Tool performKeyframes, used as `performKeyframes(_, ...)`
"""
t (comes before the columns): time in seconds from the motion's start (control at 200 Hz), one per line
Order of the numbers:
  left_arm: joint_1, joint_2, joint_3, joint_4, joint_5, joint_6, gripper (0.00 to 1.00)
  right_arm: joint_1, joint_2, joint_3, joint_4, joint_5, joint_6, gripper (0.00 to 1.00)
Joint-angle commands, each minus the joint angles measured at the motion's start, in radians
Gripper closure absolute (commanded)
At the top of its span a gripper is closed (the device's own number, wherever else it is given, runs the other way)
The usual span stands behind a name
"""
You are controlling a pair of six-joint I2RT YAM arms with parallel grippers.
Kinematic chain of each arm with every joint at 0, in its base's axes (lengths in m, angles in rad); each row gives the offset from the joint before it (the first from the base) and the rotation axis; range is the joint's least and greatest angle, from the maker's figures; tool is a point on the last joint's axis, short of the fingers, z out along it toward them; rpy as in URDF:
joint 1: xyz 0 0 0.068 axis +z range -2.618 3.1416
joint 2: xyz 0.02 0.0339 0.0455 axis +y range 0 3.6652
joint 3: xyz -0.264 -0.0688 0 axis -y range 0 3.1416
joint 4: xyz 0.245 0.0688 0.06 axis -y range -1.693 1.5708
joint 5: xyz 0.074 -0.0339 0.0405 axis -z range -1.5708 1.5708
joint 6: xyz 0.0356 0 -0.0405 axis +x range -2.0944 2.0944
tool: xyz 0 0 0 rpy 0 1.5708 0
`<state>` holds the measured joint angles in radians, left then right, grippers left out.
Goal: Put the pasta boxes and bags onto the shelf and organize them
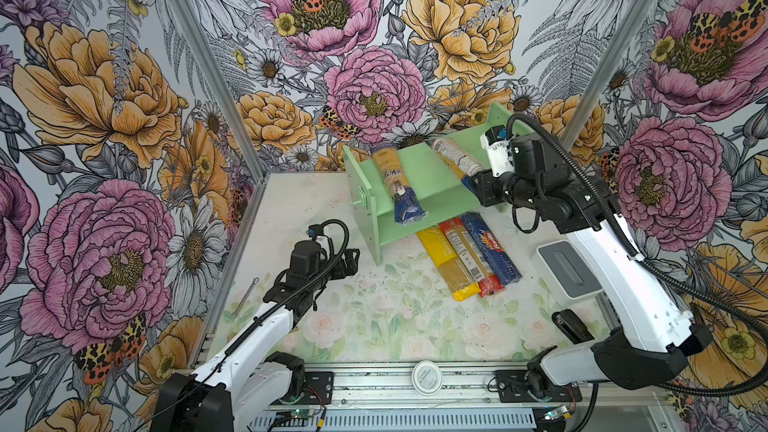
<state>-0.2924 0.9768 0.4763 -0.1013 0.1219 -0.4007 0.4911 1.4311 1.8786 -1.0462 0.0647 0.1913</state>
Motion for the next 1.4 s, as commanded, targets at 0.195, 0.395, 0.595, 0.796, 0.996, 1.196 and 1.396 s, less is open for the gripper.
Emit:
performKeyframes(0.195,-0.001,-0.026,-0.025,-0.001,0.012,0.016,0.01,0.003,-0.026,-0.119,0.366,0.001,0.067,1.00)
performKeyframes(0.395,-0.001,-0.023,-0.023,0.007,0.007,0.011,0.01,0.003,-0.048,-0.199,0.443,0.007,0.094,1.00)
performKeyframes(0.595,-0.003,-0.003,-0.016,0.014,0.015,0.006,0.01,0.005,-0.046,-0.227,0.476,0.004,0.104,1.00)
performKeyframes(0.796,-0.003,0.001,-0.017,0.019,0.014,0.003,0.01,0.010,-0.039,-0.254,0.516,-0.007,0.125,1.00)
performKeyframes(0.996,-0.003,0.008,-0.016,0.020,0.014,0.003,0.01,0.018,-0.029,-0.274,0.547,-0.005,0.135,1.00)
performKeyframes(1.196,-0.004,0.013,-0.018,0.025,0.013,0.004,0.01,0.031,-0.011,-0.277,0.557,0.011,0.137,1.00)
performKeyframes(1.396,-0.002,0.015,-0.022,0.028,0.012,0.006,0.01,0.044,-0.002,-0.289,0.564,0.045,0.143,1.00)
